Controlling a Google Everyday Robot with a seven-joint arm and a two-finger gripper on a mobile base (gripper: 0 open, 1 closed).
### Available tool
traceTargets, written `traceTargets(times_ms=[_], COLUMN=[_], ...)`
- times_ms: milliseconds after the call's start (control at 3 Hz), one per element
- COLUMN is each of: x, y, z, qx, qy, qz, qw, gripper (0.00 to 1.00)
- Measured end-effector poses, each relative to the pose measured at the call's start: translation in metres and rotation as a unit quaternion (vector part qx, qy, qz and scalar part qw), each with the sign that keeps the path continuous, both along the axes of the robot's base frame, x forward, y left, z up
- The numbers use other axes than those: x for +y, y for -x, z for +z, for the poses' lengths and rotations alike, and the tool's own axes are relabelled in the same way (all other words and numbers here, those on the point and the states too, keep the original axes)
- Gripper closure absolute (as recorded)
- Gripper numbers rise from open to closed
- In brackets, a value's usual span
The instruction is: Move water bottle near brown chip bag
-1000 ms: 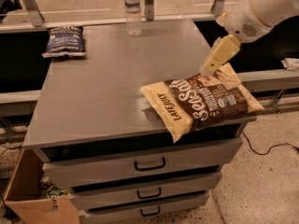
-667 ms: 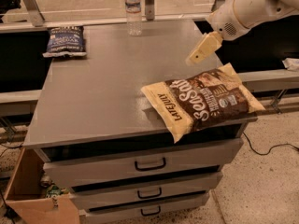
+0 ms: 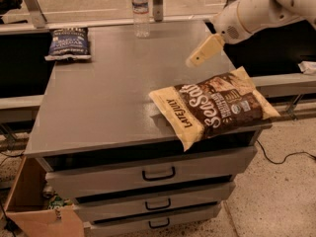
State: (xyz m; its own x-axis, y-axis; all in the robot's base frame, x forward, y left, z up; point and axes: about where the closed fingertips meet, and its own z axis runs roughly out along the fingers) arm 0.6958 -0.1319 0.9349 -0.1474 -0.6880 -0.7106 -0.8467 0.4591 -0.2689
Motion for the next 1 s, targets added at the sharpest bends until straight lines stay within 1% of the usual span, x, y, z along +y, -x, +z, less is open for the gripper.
traceTargets(times_ms=[333,667,1000], x=[0.039,0.073,0.094], y=[-0.035,-0.073,-0.122], z=[0.001,0.008,0.015], qx=[-0.019,-0.028,-0.048], qy=[-0.059,-0.128,-0.194], qz=[-0.019,-0.042,-0.071], qw=[0.9979,0.9904,0.9772], gripper=[0.00,0.00,0.00])
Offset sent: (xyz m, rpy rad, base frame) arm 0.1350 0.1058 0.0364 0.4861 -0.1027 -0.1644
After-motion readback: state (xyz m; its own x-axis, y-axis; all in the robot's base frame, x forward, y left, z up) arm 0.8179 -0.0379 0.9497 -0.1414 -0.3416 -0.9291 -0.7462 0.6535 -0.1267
